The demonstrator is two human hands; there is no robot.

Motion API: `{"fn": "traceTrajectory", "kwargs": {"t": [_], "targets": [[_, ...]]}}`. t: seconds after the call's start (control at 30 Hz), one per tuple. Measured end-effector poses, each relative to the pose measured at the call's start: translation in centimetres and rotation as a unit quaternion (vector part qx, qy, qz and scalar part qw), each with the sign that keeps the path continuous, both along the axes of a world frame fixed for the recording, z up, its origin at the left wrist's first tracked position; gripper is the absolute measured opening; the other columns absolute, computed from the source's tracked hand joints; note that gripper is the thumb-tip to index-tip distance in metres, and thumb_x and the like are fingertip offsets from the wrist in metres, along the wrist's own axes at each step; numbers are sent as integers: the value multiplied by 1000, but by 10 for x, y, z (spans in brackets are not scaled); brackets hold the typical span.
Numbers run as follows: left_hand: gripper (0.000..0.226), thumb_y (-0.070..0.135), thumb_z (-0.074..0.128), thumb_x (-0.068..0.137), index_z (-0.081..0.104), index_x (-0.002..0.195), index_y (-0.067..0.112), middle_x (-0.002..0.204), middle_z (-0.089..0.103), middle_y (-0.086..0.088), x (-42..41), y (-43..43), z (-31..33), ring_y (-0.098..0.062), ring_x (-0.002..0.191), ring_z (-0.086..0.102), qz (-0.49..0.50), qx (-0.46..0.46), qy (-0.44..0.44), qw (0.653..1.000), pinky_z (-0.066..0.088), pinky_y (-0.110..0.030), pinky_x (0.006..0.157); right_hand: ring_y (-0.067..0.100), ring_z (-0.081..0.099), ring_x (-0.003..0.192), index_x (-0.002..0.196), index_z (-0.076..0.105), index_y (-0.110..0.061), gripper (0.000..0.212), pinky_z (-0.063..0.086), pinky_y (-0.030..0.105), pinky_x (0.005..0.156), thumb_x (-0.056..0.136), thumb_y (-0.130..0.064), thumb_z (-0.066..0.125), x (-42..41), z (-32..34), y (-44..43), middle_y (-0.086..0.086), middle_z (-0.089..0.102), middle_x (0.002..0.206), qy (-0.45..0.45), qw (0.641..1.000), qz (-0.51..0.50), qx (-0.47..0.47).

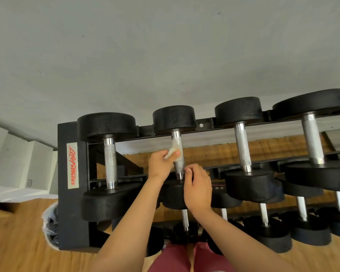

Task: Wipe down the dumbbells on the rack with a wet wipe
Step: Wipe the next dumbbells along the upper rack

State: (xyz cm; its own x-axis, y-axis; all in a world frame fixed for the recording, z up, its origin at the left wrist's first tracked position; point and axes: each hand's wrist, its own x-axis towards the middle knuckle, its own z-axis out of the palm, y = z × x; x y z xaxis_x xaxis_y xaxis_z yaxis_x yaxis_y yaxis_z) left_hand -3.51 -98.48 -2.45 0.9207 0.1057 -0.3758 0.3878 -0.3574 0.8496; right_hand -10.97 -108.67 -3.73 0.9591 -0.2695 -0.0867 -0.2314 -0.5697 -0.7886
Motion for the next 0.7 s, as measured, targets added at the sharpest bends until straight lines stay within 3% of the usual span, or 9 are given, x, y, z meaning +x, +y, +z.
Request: {"fn": "traceTrajectory", "kwargs": {"t": [0.1,0.23,0.43,0.57,0.7], "targets": [[27,26,69,89,68,76,3,70,61,-3,-8,12,3,-12,65,54,-58,30,4,998,42,-20,60,6,51,84,93,58,-22,28,37,24,78,97,-33,33,0,-2,-1,-10,58,88,4,1000,-1,3],[17,26,72,85,64,72,20,73,62,8,-18,12,2,-4,69,56,-139,56,59,987,40,-19,63,6,51,86,94,58,-22,22,39,24,78,99,-29,38,0,-5,-2,-10,58,89,11,1000,1,-2],[12,17,75,81,74,80,5,78,70,-10,-25,27,0,-21,78,65,-152,88,31,984,52,-36,76,8,52,84,91,57,-21,21,41,27,78,99,-27,38,1,-4,-2,-10,57,86,4,1000,-2,-4],[20,23,74,83,73,80,4,79,69,-12,-29,26,-1,-23,77,64,-158,77,50,983,50,-34,72,8,53,84,93,58,-20,19,45,29,79,100,-25,41,0,-3,-1,-9,58,87,0,1000,-10,-2],[17,27,76,82,72,81,10,78,67,-4,-26,22,2,-15,75,60,-159,57,86,982,44,-25,65,8,54,85,92,56,-22,17,46,30,79,100,-25,42,0,-2,-1,-10,58,87,0,1000,-18,10]]}}
